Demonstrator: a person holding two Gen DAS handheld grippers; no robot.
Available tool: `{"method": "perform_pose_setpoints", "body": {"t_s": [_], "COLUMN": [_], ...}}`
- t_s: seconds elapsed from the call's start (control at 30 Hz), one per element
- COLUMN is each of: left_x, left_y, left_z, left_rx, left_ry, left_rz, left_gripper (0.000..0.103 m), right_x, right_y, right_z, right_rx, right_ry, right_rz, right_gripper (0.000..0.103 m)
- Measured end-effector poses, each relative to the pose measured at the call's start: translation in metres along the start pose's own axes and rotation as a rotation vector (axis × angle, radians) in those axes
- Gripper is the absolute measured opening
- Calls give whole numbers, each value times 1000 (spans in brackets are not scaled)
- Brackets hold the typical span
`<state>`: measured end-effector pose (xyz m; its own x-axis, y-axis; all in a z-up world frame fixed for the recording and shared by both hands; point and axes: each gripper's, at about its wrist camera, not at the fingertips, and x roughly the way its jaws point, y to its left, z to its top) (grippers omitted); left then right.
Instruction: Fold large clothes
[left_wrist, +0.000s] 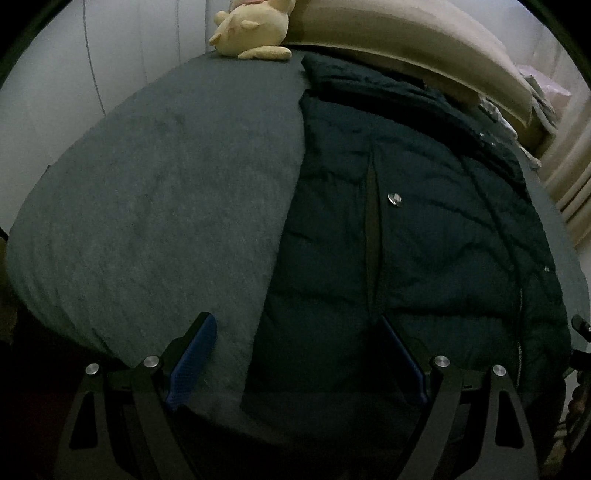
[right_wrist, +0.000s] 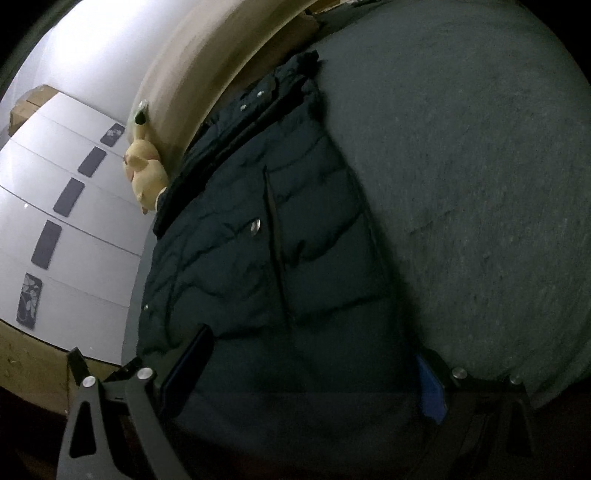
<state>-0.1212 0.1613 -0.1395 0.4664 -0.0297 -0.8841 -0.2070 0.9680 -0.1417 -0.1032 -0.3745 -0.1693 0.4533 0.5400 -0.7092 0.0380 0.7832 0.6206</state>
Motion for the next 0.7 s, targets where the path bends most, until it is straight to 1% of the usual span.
{"method": "perform_pose_setpoints", "body": {"t_s": [0.1,0.23,0.7], "left_x": [-1,3,4], "left_y": [1,-3,-5], "left_z": [-4,-2,-6], "left_rx": [3,4,14], "left_ry": [1,8,13], "left_rz": [5,11,27], "left_gripper": [88,89,90], "right_x": [2,5,15], "right_y": [1,6,19], "right_z": [1,2,0], "right_rx": [-9,-34,-99], "right_ry": [14,28,50], "right_rz": [-9,-32,-94], "right_gripper": [98,98,98]}}
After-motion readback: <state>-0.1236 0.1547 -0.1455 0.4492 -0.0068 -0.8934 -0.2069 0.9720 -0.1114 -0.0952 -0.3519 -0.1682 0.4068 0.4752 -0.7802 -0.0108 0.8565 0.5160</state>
